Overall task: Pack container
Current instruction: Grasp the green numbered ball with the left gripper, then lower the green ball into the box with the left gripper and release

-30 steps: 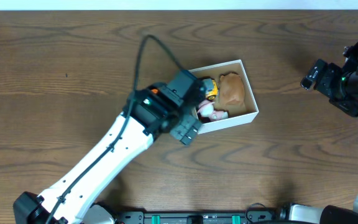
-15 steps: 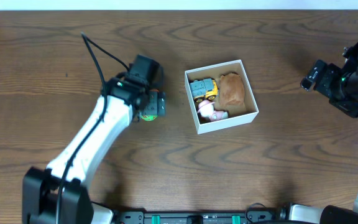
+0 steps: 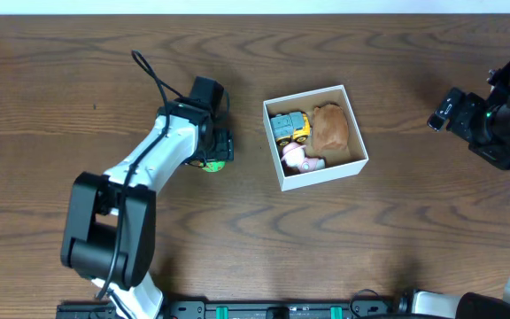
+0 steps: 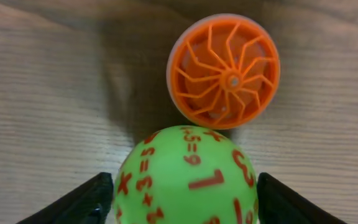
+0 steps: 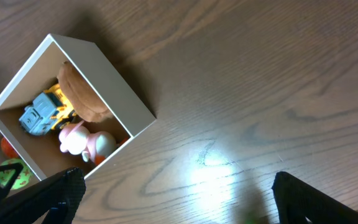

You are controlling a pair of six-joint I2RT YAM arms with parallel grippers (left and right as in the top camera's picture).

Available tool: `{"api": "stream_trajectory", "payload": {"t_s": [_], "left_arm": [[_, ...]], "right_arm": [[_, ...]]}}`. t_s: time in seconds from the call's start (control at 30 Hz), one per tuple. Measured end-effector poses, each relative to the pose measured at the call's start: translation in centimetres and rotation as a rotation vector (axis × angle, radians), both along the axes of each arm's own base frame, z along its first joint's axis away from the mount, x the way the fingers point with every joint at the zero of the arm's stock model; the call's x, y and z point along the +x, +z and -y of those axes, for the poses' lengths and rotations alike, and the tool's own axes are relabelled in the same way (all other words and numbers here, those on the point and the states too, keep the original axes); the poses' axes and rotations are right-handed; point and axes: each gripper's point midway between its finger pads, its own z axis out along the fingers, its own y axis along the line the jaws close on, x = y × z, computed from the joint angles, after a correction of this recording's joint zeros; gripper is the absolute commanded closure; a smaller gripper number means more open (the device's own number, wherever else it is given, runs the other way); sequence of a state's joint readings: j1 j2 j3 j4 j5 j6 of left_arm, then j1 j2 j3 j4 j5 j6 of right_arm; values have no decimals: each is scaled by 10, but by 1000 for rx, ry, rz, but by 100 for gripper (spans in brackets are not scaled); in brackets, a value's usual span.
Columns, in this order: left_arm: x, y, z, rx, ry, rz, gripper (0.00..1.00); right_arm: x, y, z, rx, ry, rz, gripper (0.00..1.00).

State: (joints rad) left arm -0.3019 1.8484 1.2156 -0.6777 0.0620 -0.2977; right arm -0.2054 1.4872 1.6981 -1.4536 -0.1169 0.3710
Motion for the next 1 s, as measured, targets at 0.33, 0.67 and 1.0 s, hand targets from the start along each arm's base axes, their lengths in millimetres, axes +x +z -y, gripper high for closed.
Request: {"api": "stream_trajectory", "payload": {"t_s": [0.33,0.67,1.0], "left_arm": [[-10,0,-1,4,-6,-45,44],[-8,108,16,-101,-37,116,64],[-23,180,126,-296,-266,369,65]], "right_arm": [[0,0,0,-1,4,0,1],[0,0,0,-3,8,0,1],[0,0,0,-3,8,1,1]]}}
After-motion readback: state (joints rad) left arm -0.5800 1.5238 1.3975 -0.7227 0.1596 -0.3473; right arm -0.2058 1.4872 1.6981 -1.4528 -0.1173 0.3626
